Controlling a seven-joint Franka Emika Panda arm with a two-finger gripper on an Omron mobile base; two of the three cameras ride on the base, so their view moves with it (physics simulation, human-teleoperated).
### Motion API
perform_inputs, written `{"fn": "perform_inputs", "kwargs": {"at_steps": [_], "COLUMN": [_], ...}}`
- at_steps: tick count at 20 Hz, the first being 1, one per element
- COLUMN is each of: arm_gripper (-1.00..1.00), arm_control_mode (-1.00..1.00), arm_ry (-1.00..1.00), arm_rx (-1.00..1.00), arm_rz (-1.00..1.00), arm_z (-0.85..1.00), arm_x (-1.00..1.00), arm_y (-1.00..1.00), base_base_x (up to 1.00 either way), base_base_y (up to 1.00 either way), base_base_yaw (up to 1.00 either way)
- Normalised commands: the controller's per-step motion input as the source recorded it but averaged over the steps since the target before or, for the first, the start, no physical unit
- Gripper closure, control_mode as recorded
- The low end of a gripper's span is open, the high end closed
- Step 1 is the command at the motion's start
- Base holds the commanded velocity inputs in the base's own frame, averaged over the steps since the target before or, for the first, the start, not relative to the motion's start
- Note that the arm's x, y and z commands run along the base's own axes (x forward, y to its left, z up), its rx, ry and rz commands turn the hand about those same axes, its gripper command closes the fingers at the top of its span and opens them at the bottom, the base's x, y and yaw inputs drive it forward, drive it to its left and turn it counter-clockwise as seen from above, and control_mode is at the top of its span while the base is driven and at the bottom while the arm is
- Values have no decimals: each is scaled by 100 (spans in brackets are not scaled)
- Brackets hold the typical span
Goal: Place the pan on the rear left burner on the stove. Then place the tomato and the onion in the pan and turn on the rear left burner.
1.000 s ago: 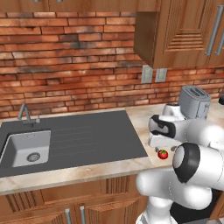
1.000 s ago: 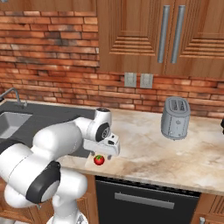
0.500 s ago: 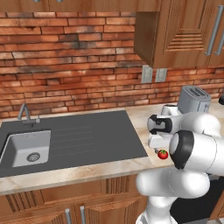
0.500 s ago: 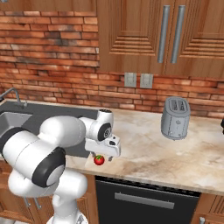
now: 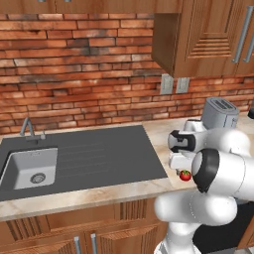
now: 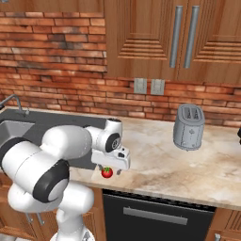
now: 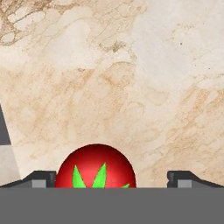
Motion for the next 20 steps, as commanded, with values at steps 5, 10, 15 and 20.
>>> {"fn": "perform_inputs", "kwargs": {"at_steps": [5, 10, 15, 20], "arm_gripper": [-100, -100, 100, 100], "arm_control_mode": [-100, -100, -100, -100], "arm_ry": [0, 0, 2, 1], "arm_rx": [0, 0, 0, 0], "arm_rz": [0, 0, 0, 0], "arm_z": [-3, -8, -17, -6], "arm_x": [-15, -2, 3, 1], "arm_y": [0, 0, 8, 2], "base_base_x": [0, 0, 0, 0], "base_base_y": [0, 0, 0, 0], "base_base_yaw": [0, 0, 0, 0]}}
